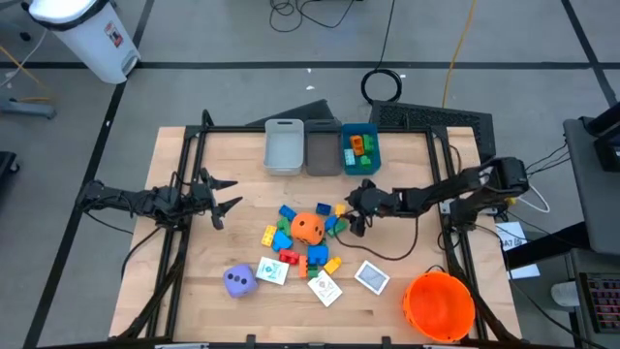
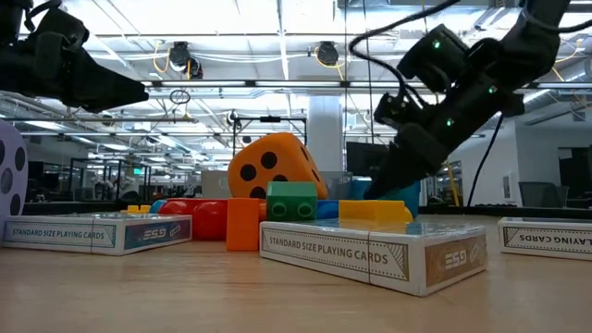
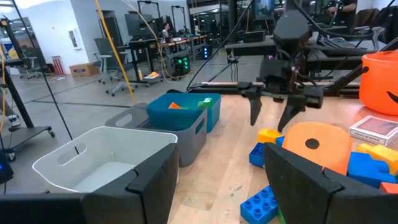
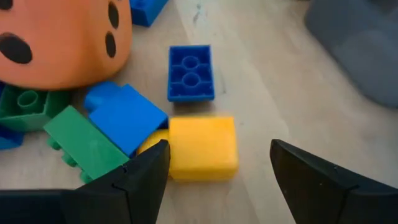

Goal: Pick & Place Toys
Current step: Put the yellow game piece into the blue bin, then put the green game piece into the blue bin

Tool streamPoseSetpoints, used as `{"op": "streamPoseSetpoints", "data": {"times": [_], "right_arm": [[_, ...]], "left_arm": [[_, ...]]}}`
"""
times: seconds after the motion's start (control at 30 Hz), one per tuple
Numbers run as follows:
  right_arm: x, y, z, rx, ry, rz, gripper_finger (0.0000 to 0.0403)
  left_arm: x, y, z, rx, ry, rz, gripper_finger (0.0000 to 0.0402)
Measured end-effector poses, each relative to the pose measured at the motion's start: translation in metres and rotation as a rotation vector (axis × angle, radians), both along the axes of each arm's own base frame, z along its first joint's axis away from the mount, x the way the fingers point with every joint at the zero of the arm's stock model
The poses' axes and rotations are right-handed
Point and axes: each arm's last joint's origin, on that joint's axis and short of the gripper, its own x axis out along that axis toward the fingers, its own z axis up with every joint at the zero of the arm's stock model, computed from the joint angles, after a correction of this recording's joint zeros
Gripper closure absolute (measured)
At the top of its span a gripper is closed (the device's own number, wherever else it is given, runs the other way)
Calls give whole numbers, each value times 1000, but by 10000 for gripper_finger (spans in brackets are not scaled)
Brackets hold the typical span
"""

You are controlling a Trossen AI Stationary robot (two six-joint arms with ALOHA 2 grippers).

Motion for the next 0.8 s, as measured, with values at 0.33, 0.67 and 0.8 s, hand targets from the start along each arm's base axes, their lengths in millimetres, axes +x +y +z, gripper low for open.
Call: {"op": "streamPoseSetpoints", "data": {"times": [0.33, 0.67, 0.8], "right_arm": [[7, 0, -18, -3, 14, 7, 138], [3, -2, -2, -70, -25, -78, 175], [5, 7, 7, 8, -82, 43, 183]], "left_arm": [[0, 0, 0, 1, 4, 0, 160], [0, 0, 0, 1, 4, 0, 160], [0, 0, -1, 1, 5, 0, 160]]}}
